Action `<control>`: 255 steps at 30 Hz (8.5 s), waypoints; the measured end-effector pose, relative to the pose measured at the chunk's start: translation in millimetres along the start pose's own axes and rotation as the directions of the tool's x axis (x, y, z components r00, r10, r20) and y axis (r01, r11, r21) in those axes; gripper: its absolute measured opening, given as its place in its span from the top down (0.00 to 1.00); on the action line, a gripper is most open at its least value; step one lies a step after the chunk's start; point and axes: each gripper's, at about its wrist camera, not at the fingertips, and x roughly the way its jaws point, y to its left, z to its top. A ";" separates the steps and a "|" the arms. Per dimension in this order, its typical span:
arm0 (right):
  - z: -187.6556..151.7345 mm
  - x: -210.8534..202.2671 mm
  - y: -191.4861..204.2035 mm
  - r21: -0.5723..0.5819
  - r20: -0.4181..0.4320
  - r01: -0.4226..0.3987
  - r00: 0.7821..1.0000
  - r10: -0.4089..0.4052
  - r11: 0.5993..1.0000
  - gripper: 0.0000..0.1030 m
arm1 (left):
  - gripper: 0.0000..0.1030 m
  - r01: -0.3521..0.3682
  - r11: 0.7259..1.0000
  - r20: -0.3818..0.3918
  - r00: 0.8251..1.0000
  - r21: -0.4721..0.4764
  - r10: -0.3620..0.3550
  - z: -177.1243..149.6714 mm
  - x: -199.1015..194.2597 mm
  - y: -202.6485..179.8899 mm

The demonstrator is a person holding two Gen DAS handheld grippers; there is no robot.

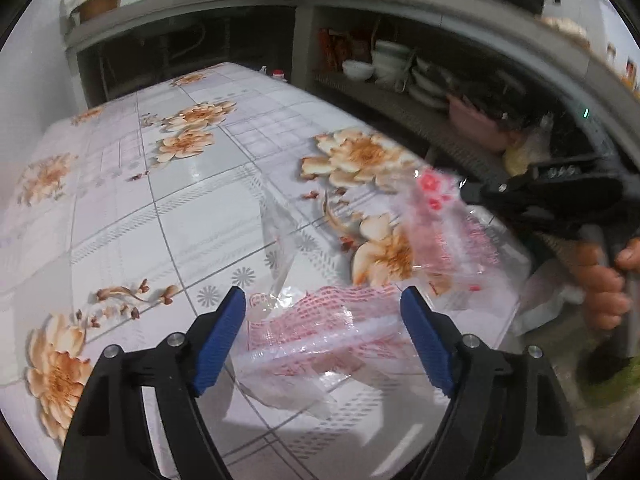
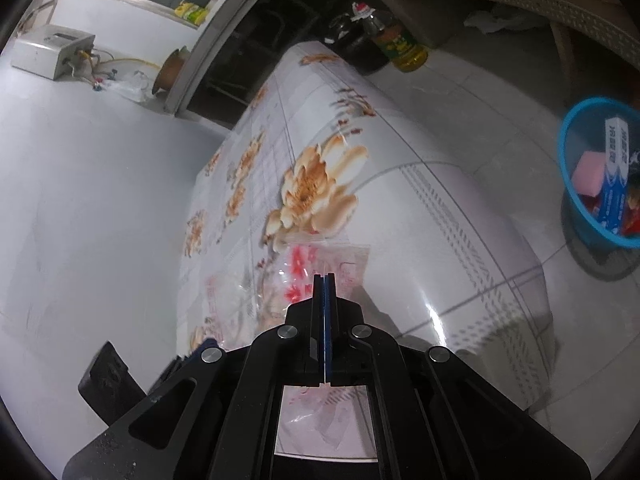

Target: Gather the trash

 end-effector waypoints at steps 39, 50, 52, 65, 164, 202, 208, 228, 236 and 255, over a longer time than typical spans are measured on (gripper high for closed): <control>-37.7 32.1 79.9 -0.426 0.071 0.361 0.928 -0.367 0.830 1.00 | 0.98 -0.040 0.998 0.006 0.999 -0.056 0.041 1.9 2.2 10.6; -24.4 -4.7 85.5 -0.377 0.160 0.356 0.934 -0.318 0.855 1.00 | 0.99 0.010 0.994 0.083 0.997 -0.113 0.000 17.0 -22.6 14.9; -21.4 -13.0 84.5 -0.362 0.177 0.351 0.936 -0.306 0.864 1.00 | 1.00 0.018 0.993 0.094 0.996 -0.117 -0.007 20.3 -25.9 13.8; 9.6 -115.2 28.4 -0.129 0.379 0.347 0.883 -0.278 0.929 1.00 | 1.00 0.135 0.989 0.175 0.977 -0.051 -0.124 73.8 -33.4 -35.1; -26.2 -154.2 -92.6 0.017 0.403 0.552 0.759 -0.511 0.834 0.14 | 0.05 0.230 0.973 0.145 0.963 0.007 -0.229 70.2 -36.1 -132.9; -140.8 -137.2 57.9 -0.132 0.542 0.745 0.607 -0.582 0.654 0.08 | 0.05 -0.339 0.896 0.067 0.926 -0.287 0.372 -10.3 -96.6 -86.9; -138.7 -145.8 46.7 -0.078 0.528 0.745 0.595 -0.606 0.663 0.08 | 0.05 -0.356 0.883 0.035 0.923 -0.305 0.384 -13.8 -94.1 -84.2; -136.6 -146.7 42.1 -0.065 0.522 0.753 0.585 -0.621 0.655 0.08 | 0.05 -0.339 0.883 0.007 0.933 -0.324 0.360 -13.4 -92.4 -90.2; -136.0 -147.7 40.7 -0.068 0.521 0.751 0.588 -0.619 0.657 0.08 | 0.05 -0.340 0.883 0.006 0.933 -0.324 0.361 -14.0 -92.5 -92.1; -137.4 -147.4 39.3 -0.070 0.524 0.752 0.587 -0.617 0.655 0.08 | 0.05 -0.338 0.884 0.005 0.933 -0.322 0.359 -13.2 -92.4 -90.3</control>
